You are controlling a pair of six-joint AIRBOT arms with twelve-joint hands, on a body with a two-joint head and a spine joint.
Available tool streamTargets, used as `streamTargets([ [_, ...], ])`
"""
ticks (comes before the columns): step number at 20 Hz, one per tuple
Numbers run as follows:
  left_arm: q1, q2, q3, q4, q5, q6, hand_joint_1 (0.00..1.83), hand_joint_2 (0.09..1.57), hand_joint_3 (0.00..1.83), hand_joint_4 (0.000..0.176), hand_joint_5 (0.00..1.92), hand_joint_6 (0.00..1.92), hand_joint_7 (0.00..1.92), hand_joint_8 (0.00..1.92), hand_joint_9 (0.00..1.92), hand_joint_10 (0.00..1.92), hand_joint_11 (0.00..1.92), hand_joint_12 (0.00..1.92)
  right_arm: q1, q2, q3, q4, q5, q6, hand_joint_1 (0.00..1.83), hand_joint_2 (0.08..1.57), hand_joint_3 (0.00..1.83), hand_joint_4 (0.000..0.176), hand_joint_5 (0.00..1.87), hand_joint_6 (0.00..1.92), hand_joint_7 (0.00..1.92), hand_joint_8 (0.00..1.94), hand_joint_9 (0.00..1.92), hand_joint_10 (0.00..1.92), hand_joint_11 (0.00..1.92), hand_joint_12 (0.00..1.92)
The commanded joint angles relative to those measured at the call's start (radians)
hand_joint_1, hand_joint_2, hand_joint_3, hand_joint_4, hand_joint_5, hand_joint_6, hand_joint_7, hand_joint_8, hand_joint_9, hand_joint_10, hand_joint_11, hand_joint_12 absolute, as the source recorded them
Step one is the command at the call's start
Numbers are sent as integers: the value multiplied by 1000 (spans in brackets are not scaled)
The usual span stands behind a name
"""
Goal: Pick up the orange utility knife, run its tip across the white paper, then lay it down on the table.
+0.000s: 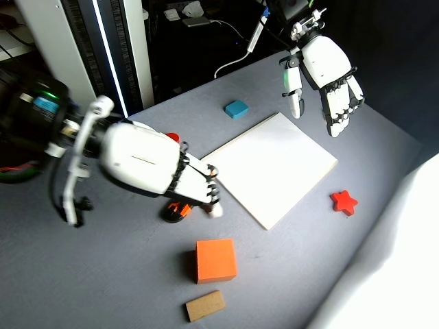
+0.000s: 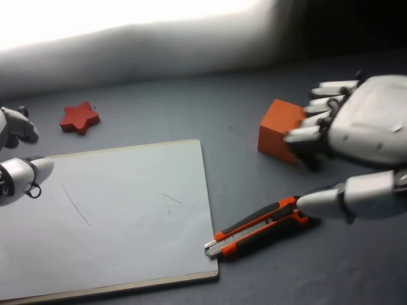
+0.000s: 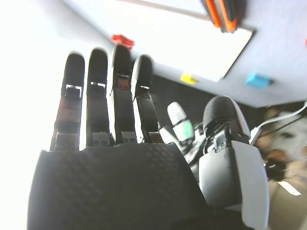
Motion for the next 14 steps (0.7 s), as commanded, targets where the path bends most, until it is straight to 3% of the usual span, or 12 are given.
streamTargets([
  [1,-17,4,5,69,-56,4,431,1362,3,0,566,1002,545,1409,477,1595,312,1857,20,24,-6,0,70,11,58,1315,25,0,684,1615,854,1732,775,1916,612,1921],
  [2,-26,4,1,79,-45,5,433,1368,4,0,561,1120,551,1532,500,1669,349,1894,30,52,-15,0,48,33,62,1333,27,0,696,1637,892,1754,855,1920,680,1921],
  [3,-39,4,-6,85,-23,17,674,1375,4,89,538,1558,592,1585,554,1674,398,1907,37,100,-39,0,26,74,48,1352,26,0,705,1678,916,1774,900,1921,734,1921],
  [4,-49,4,-10,93,2,19,715,1380,3,143,529,1661,653,1581,604,1648,447,1886,39,128,-56,0,22,89,55,1364,25,0,702,1722,923,1776,904,1921,742,1921],
  [5,-56,6,-13,97,27,22,730,1376,0,157,537,1670,690,1561,637,1631,480,1874,39,148,-70,0,23,105,56,1371,22,0,698,1747,924,1789,904,1921,756,1921],
  [6,-72,9,-24,96,47,36,754,1366,0,152,557,1651,728,1543,660,1620,501,1865,45,178,-89,0,24,155,54,1377,19,0,692,1801,929,1820,922,1921,770,1921],
  [10,-123,9,-60,96,41,86,731,1377,1,160,537,1680,685,1576,629,1662,494,1894,47,239,-121,0,24,289,54,1380,10,0,656,1813,897,1830,889,1921,758,1921],
  [12,-152,8,-74,96,42,107,726,1386,3,147,523,1695,676,1586,616,1679,471,1907,37,243,-121,0,26,298,73,1375,5,0,671,1787,881,1815,870,1921,739,1921],
  [13,-166,8,-81,89,43,122,703,1395,6,158,507,1717,668,1584,621,1676,481,1905,34,244,-121,0,34,299,39,1380,6,0,660,1752,871,1823,856,1921,716,1921],
  [14,-180,8,-87,76,47,142,711,1392,3,157,514,1708,669,1577,623,1684,476,1908,34,244,-120,0,50,299,20,1385,8,0,645,1732,850,1814,830,1921,688,1921],
])
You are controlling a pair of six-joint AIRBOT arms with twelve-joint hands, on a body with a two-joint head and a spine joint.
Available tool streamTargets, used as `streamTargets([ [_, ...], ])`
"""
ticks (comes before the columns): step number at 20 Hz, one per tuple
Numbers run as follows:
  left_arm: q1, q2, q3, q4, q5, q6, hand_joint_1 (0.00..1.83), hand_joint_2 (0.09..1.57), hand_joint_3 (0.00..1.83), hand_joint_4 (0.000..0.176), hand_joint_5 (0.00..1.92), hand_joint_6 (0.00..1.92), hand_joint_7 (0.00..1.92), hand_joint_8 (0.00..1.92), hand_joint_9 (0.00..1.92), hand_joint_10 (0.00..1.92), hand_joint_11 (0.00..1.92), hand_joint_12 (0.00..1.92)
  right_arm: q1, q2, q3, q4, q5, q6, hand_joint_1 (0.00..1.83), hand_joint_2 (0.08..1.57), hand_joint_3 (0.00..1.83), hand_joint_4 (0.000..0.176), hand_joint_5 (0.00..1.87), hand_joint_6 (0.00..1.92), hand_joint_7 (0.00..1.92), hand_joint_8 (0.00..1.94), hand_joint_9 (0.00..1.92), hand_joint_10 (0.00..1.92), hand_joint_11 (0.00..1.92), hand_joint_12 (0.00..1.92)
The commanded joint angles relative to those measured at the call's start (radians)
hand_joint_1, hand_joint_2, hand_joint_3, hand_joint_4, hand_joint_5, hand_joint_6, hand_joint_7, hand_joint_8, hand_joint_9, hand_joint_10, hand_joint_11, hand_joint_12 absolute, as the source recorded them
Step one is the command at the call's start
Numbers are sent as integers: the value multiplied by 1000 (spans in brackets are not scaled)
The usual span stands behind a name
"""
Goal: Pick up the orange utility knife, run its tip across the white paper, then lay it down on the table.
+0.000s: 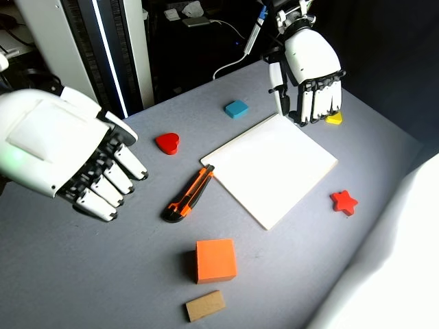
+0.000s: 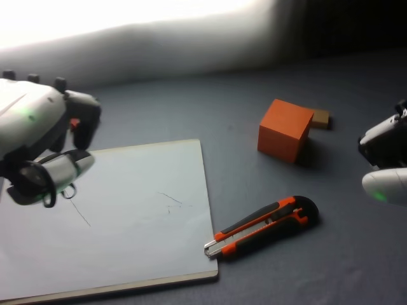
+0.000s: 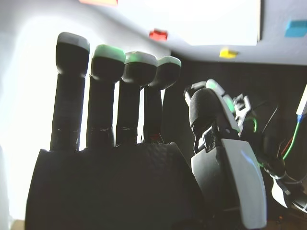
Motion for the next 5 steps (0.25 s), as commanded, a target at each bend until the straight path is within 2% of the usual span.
streamTargets([
  [1,-22,7,0,34,-59,19,735,1386,0,138,528,1692,652,1593,601,1716,463,1918,11,8,-1,4,126,8,29,1382,5,0,654,1733,855,1803,831,1921,680,1921],
  [4,-49,7,3,25,-49,34,748,1371,0,153,549,1665,655,1606,591,1717,442,1921,17,8,-1,4,126,4,50,1377,2,0,680,1781,881,1784,835,1921,682,1921],
  [5,-60,7,5,20,-44,43,742,1376,0,147,539,1679,656,1600,592,1704,437,1921,14,8,-1,4,126,3,60,1374,0,0,681,1783,878,1798,851,1921,695,1921],
])
